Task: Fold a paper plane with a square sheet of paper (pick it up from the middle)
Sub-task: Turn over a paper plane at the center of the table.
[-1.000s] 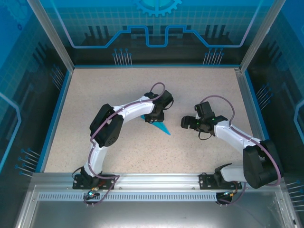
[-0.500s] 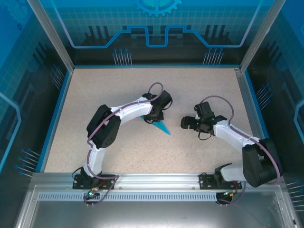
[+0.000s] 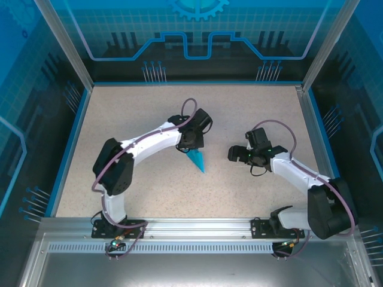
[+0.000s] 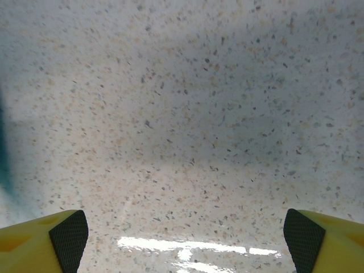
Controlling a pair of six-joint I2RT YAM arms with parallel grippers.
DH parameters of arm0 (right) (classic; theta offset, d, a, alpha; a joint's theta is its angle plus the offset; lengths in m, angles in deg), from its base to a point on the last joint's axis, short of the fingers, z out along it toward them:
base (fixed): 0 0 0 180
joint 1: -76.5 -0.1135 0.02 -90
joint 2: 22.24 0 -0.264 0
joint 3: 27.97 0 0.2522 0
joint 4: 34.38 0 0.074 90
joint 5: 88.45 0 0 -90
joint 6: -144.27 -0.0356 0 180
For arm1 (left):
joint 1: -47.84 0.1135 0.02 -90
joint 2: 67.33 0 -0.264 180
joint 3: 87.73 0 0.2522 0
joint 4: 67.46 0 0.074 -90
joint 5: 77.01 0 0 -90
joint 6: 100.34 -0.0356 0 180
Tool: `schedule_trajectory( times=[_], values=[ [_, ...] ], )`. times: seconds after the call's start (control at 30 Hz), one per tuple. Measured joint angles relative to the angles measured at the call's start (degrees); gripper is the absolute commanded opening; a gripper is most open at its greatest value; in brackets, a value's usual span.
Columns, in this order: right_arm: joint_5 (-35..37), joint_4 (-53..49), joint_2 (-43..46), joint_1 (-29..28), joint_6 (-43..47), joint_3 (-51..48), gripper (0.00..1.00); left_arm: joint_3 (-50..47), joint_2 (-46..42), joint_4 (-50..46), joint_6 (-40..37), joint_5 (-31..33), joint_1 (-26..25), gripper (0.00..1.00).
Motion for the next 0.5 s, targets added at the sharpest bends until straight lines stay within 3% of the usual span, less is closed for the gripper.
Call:
schedule_trajectory(
  times=[0.2,0.5],
  values=[
    [-1.6,0.3,4.4,0.0,-0.1,0.0,0.94,-5.1,-6.3,10.7,-5.4,-7.7,0.2,0.01],
    [-4.9,1.6,11.1,0.0,-2.3,-2.4,0.9,-16.1,-5.6,29.6,-6.3,-23.3,3.6,0.0]
  ],
)
